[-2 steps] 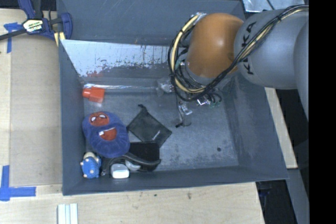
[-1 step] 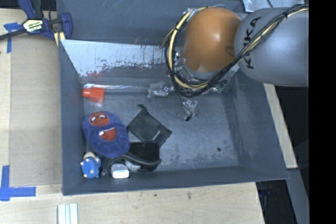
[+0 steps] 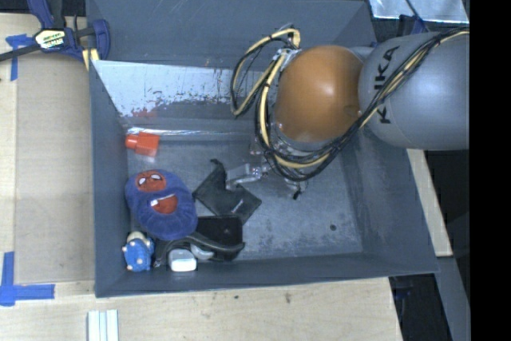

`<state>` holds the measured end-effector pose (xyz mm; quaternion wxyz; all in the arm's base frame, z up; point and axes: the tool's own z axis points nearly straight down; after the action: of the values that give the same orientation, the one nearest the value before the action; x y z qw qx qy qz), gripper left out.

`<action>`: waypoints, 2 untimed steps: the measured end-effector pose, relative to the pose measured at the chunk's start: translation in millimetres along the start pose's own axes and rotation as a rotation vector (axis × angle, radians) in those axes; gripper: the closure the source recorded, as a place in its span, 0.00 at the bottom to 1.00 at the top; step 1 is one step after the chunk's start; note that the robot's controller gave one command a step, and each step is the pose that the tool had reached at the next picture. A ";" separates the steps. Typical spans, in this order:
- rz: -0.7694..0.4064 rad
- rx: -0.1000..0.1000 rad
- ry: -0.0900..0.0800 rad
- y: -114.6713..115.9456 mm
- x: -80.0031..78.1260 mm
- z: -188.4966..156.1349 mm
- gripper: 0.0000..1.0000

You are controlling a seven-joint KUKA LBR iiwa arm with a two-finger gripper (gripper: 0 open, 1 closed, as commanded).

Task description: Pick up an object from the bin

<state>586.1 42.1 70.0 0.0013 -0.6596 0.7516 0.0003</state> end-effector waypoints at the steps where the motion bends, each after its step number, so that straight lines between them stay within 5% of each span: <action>1: 0.004 0.000 -0.002 -0.5 -0.1 -0.4 0.00; 2: 0.004 0.000 -0.003 -0.7 -1.0 -1.3 1.00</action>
Offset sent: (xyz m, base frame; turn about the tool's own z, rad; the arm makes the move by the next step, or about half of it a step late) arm 0.0000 0.0000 0.0000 0.0000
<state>586.9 43.0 71.3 0.0026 -0.6582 0.7528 0.0012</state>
